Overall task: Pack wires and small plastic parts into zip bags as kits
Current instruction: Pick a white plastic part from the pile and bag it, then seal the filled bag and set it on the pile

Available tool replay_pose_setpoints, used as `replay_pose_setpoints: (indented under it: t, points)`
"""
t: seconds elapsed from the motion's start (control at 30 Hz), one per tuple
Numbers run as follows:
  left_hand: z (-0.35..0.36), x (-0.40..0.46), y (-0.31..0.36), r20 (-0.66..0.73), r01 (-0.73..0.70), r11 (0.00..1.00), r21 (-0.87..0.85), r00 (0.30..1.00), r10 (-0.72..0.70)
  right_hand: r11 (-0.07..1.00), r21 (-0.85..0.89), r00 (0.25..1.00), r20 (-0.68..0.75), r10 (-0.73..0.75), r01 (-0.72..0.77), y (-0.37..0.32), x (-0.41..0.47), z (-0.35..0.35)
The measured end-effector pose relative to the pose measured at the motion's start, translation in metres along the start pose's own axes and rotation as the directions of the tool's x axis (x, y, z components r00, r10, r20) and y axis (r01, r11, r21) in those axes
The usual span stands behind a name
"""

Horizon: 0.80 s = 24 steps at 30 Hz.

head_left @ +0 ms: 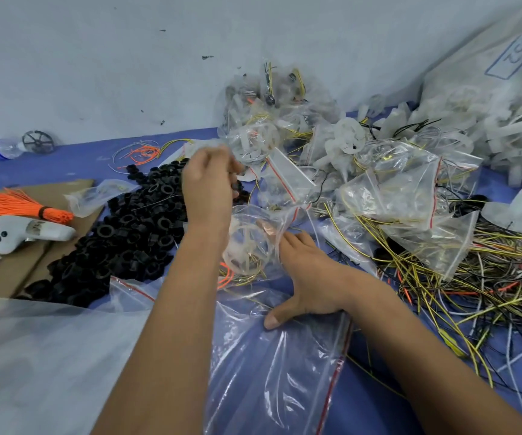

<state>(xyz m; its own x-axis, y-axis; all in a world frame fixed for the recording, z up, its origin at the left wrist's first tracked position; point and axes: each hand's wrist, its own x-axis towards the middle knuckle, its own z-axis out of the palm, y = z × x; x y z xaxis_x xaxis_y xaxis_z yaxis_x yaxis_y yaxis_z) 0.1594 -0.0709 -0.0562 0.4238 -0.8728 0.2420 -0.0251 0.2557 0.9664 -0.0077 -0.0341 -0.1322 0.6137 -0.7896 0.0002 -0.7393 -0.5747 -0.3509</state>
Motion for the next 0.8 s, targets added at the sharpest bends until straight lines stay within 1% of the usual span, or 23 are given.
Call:
replay_pose_setpoints:
  t: [0.03, 0.07, 0.1, 0.13, 0.17, 0.2, 0.23, 0.27, 0.3, 0.37, 0.47, 0.5, 0.57, 0.67, 0.73, 0.8]
  points:
    - [-0.004, 0.004, -0.006, 0.120, -0.121, 0.954, 0.275, 0.989, 0.091, 1.000, 0.017, 1.000, -0.012, -0.015, 0.015, 0.002, -0.001, 0.000]
    - [-0.008, 0.006, -0.013, 0.273, -0.241, 0.837, 0.492, 0.955, 0.115, 0.998, 0.051, 0.999, -0.027, -0.027, 0.028, 0.001, -0.002, -0.002]
    - [-0.010, 0.007, -0.019, 0.407, -0.330, 0.704, 0.629, 0.911, 0.063, 0.994, 0.104, 0.997, -0.064, -0.041, 0.047, 0.000, -0.003, -0.003]
    - [-0.012, 0.007, -0.023, 0.494, -0.374, 0.612, 0.697, 0.869, -0.032, 0.979, 0.189, 0.993, -0.108, -0.052, 0.072, 0.000, -0.003, -0.004]
    - [-0.013, 0.007, -0.025, 0.537, -0.371, 0.580, 0.725, 0.832, -0.140, 0.946, 0.307, 0.984, -0.173, -0.050, 0.102, 0.002, -0.003, -0.004]
    - [-0.013, 0.008, -0.025, 0.554, -0.341, 0.582, 0.738, 0.799, -0.234, 0.907, 0.400, 0.961, -0.275, -0.016, 0.129, 0.003, -0.002, -0.006]
    - [-0.013, 0.008, -0.025, 0.564, -0.315, 0.590, 0.743, 0.770, -0.299, 0.892, 0.431, 0.924, -0.380, 0.040, 0.138, 0.005, -0.003, -0.008]
    - [-0.012, 0.009, -0.025, 0.573, -0.309, 0.591, 0.745, 0.750, -0.331, 0.881, 0.455, 0.878, -0.465, 0.110, 0.131, 0.007, -0.003, -0.011]
    - [-0.010, 0.011, -0.024, 0.582, -0.313, 0.591, 0.743, 0.739, -0.340, 0.869, 0.484, 0.831, -0.520, 0.196, 0.098, 0.011, -0.001, -0.011]
    - [-0.007, 0.016, -0.022, 0.598, -0.316, 0.608, 0.728, 0.727, -0.338, 0.843, 0.536, 0.755, -0.572, 0.320, 0.049, 0.016, 0.000, -0.011]
    - [-0.003, 0.023, -0.020, 0.629, -0.323, 0.626, 0.710, 0.691, -0.357, 0.842, 0.539, 0.658, -0.635, 0.406, 0.001, 0.023, -0.001, -0.009]
    - [-0.001, 0.023, -0.020, 0.637, -0.329, 0.628, 0.706, 0.682, -0.359, 0.850, 0.526, 0.636, -0.649, 0.417, -0.021, 0.023, -0.001, -0.010]
    - [0.003, 0.023, -0.022, 0.652, -0.331, 0.670, 0.665, 0.694, -0.305, 0.856, 0.517, 0.604, -0.678, 0.419, -0.014, 0.023, -0.002, -0.011]
    - [0.003, 0.026, -0.024, 0.626, -0.241, 0.780, 0.577, 0.744, -0.234, 0.823, 0.560, 0.535, -0.669, 0.517, -0.096, 0.022, -0.002, -0.010]
    - [0.002, 0.027, -0.022, 0.586, -0.142, 0.849, 0.508, 0.780, -0.220, 0.768, 0.638, 0.498, -0.651, 0.572, -0.049, 0.022, -0.001, -0.012]
    - [0.000, 0.028, -0.018, 0.513, -0.033, 0.907, 0.420, 0.833, -0.207, 0.715, 0.699, 0.495, -0.630, 0.598, 0.027, 0.017, -0.001, -0.015]
